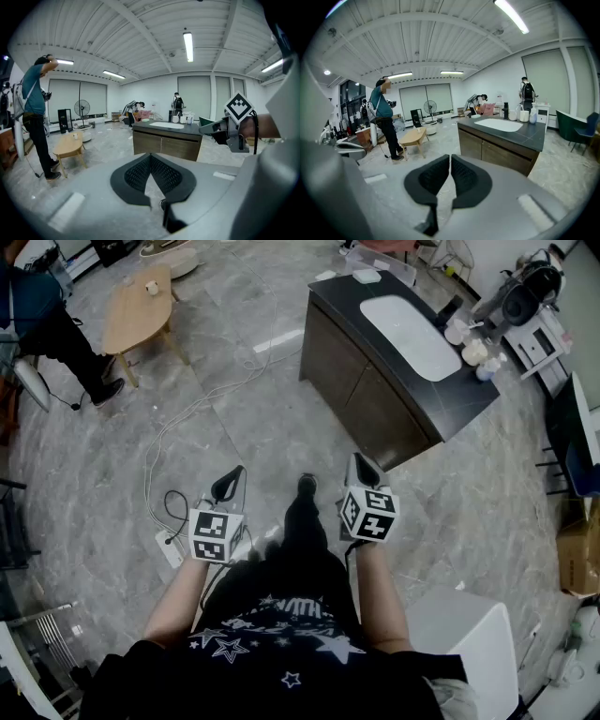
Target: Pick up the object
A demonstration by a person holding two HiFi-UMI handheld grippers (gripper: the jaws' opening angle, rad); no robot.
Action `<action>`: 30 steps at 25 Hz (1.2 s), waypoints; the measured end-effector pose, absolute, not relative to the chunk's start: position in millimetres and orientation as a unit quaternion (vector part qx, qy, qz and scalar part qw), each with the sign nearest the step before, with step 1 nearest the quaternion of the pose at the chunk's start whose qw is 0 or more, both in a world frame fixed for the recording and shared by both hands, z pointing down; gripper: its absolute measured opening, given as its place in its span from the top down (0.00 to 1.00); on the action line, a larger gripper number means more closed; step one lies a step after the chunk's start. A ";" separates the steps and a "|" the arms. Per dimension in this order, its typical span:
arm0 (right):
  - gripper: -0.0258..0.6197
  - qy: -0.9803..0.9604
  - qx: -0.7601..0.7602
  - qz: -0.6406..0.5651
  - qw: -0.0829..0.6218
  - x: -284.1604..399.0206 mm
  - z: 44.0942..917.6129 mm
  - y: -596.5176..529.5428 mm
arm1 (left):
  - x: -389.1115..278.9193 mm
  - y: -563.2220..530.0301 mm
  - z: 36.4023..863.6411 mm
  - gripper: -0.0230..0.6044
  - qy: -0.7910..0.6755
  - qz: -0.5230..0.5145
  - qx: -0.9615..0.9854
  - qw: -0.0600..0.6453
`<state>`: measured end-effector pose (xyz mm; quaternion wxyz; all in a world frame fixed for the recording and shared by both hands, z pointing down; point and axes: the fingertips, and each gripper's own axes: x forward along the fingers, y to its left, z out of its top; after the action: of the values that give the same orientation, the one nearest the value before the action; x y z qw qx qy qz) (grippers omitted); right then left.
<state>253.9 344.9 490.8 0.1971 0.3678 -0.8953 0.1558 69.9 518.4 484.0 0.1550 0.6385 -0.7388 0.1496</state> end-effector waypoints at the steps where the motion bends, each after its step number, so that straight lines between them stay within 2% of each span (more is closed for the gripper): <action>1: 0.94 -0.895 0.369 0.156 0.197 254.8 490.6 343.6 | 69.4 516.9 482.2 0.95 -0.739 0.150 0.639 0.151; 5: 0.94 -0.895 0.371 0.154 0.196 254.8 491.0 341.4 | 61.4 516.2 481.8 0.95 -0.747 0.148 0.632 0.143; 12: 0.94 -0.893 0.372 0.157 0.198 251.7 491.7 338.0 | 56.2 523.8 497.8 0.95 -0.750 0.139 0.621 0.184; 24: 0.93 -0.891 0.389 0.152 0.175 227.5 480.8 266.9 | 24.0 449.4 487.5 0.95 -0.744 0.136 0.632 0.167; 27: 0.80 -0.889 0.395 0.155 0.173 212.1 481.2 234.5 | 7.6 420.1 487.5 0.95 -0.742 0.141 0.634 0.165; 30: 0.72 -0.887 0.396 0.165 0.168 195.7 485.5 195.3 | -11.0 383.7 488.7 0.95 -0.743 0.146 0.632 0.166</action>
<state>195.7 195.3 485.5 0.1683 0.3960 -0.8875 0.1650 -11.0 383.7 488.7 0.1660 0.6322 -0.7427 0.1458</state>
